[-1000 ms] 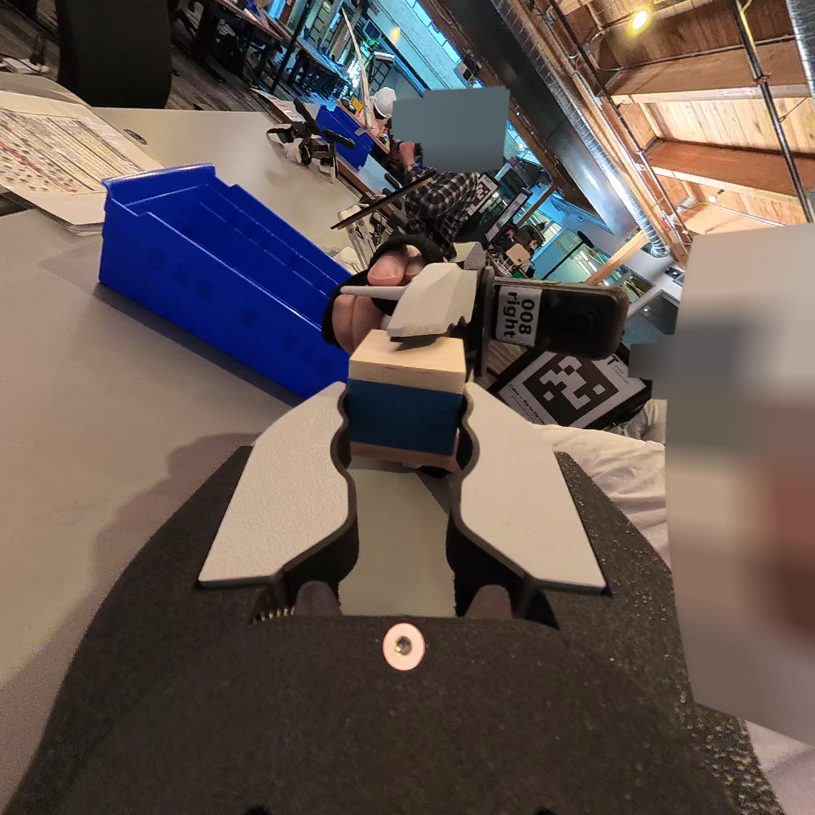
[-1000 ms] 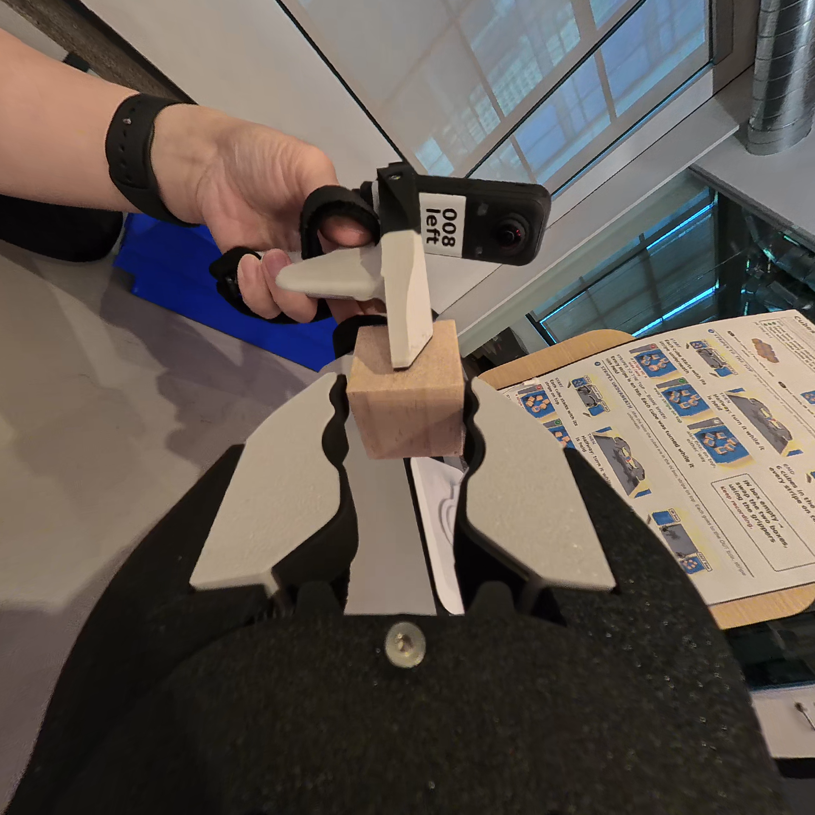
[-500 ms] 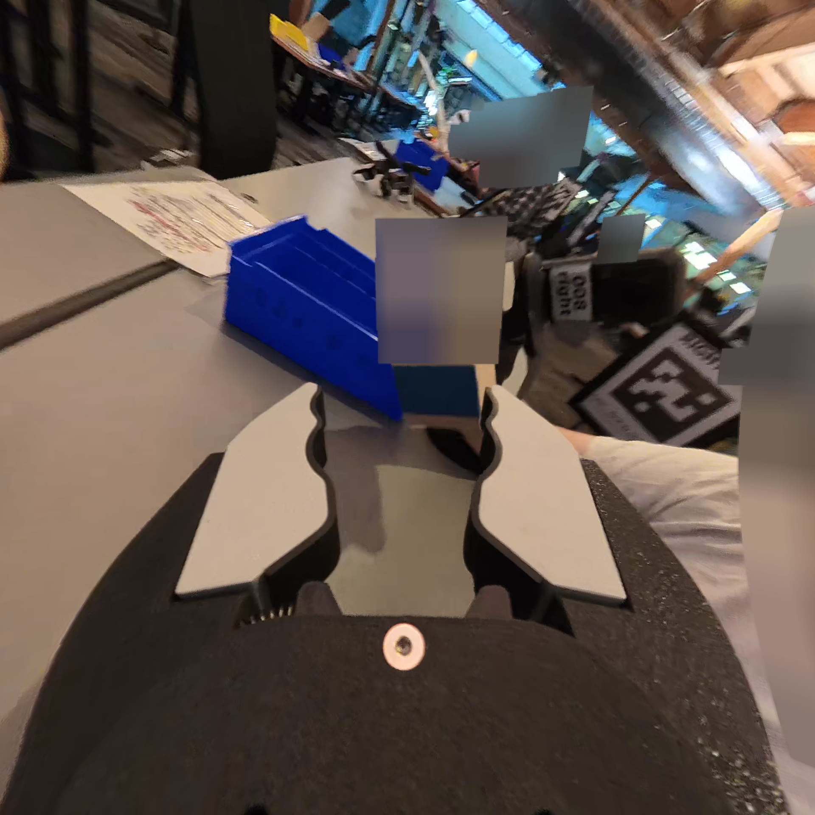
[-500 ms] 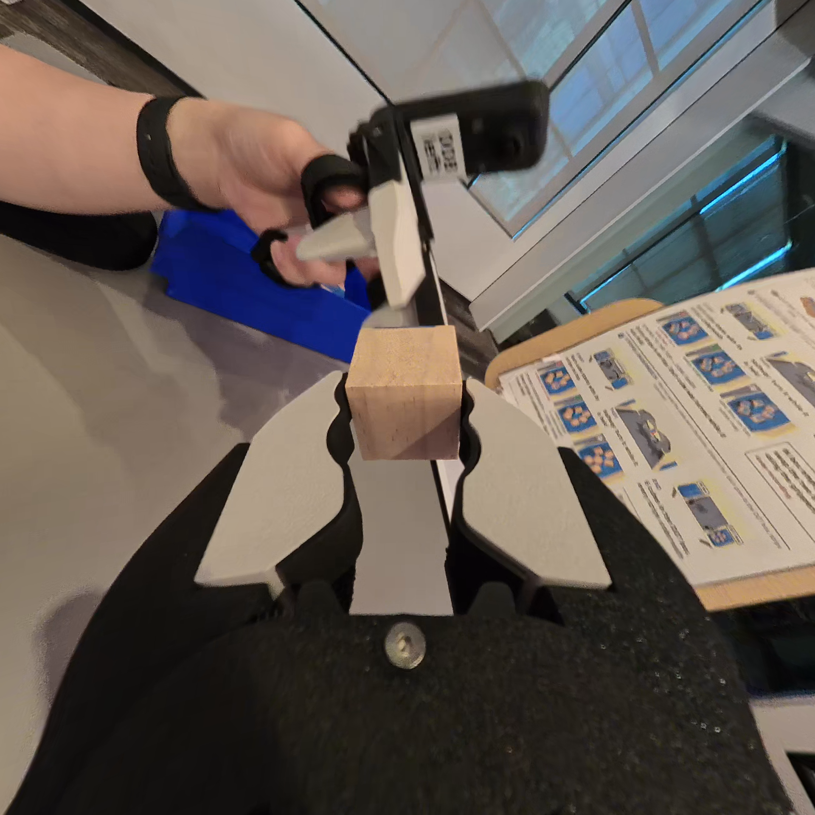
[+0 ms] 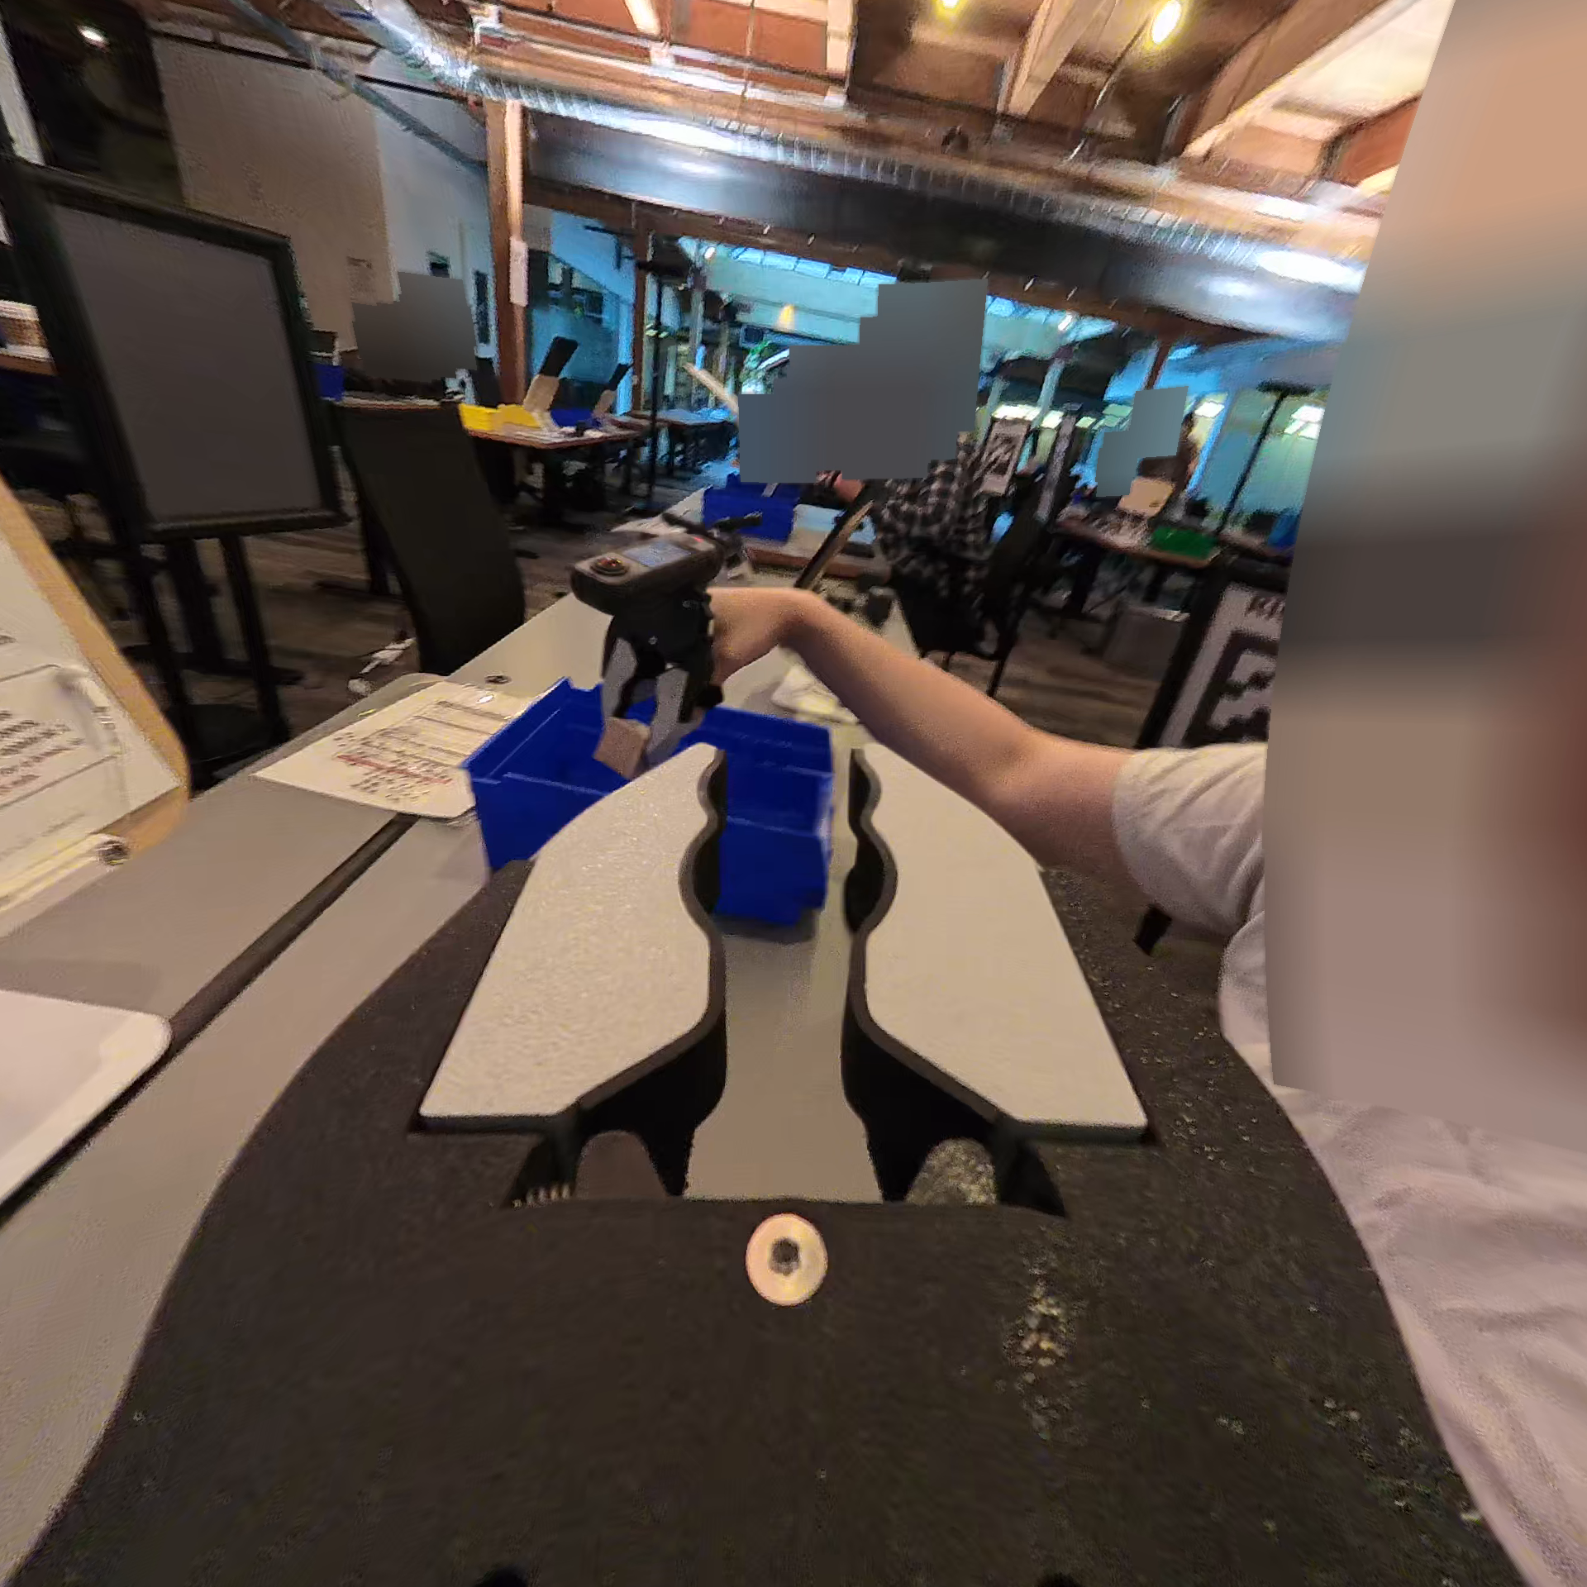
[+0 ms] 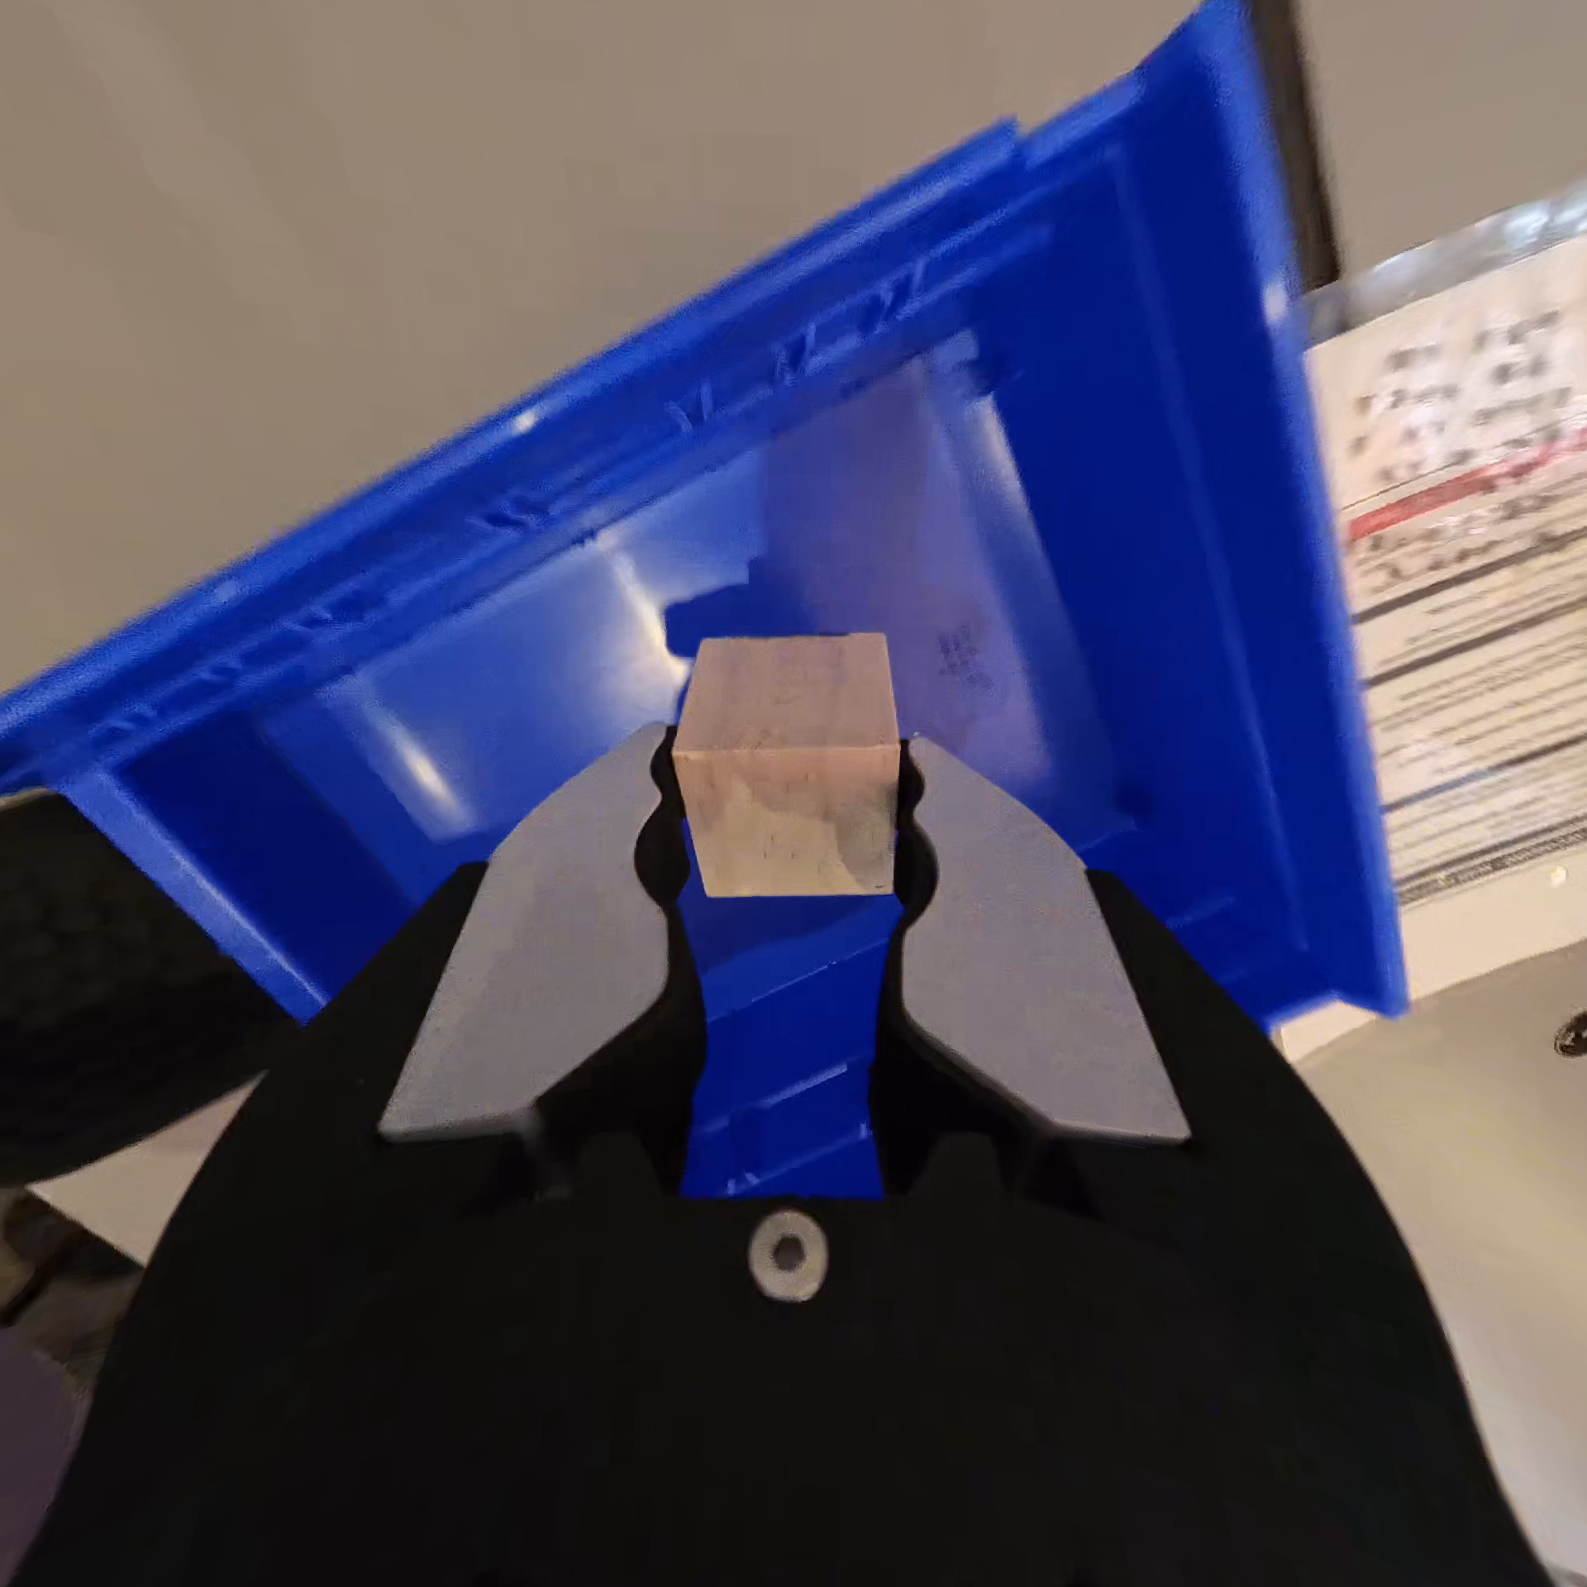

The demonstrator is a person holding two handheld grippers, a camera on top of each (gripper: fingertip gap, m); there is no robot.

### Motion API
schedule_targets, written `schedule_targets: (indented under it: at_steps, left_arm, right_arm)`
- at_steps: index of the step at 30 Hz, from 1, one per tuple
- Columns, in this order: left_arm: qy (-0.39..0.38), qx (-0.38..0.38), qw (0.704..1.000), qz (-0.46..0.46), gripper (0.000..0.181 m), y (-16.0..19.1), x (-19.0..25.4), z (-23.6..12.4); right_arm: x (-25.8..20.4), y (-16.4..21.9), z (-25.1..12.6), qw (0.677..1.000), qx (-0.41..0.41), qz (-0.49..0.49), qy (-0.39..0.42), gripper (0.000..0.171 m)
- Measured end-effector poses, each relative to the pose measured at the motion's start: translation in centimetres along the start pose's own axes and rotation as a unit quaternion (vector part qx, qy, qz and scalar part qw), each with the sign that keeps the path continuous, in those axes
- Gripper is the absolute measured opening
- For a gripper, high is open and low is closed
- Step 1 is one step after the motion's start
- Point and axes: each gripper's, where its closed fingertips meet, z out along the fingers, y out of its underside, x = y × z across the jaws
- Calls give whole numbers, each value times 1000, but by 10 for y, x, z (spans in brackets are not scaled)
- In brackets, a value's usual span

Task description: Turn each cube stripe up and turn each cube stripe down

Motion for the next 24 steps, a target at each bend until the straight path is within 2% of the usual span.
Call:
schedule_targets:
  at_steps: [1, 5, 10, 18, 21, 24]
  left_arm:
    - [-13, -15, 1000, 21, 26, 3, -1, 1]
    - [-30, -59, 996, 62, 26, 13, 6, 3]
    - [-32, -61, 995, 74, 25, 10, 11, -1]
    - [-47, -45, 996, 67, 25, 3, 2, -14]
    - [-56, -44, 995, 66, 25, 2, -3, -19]
    - [-94, -56, 991, 75, 29, -1, -13, -34]
  right_arm:
    - [2, 3, 9, 1000, -19, -16, -6, 47]
    - [2, 2, 39, 992, -83, -91, -29, 46]
    - [9, 2, 65, 973, -148, -178, -23, 47]
    - [11, -25, 81, 976, -84, -199, -23, 46]
    - [18, -24, 81, 971, -93, -219, 16, 48]
    - [21, -34, 66, 972, -58, -223, 53, 56]
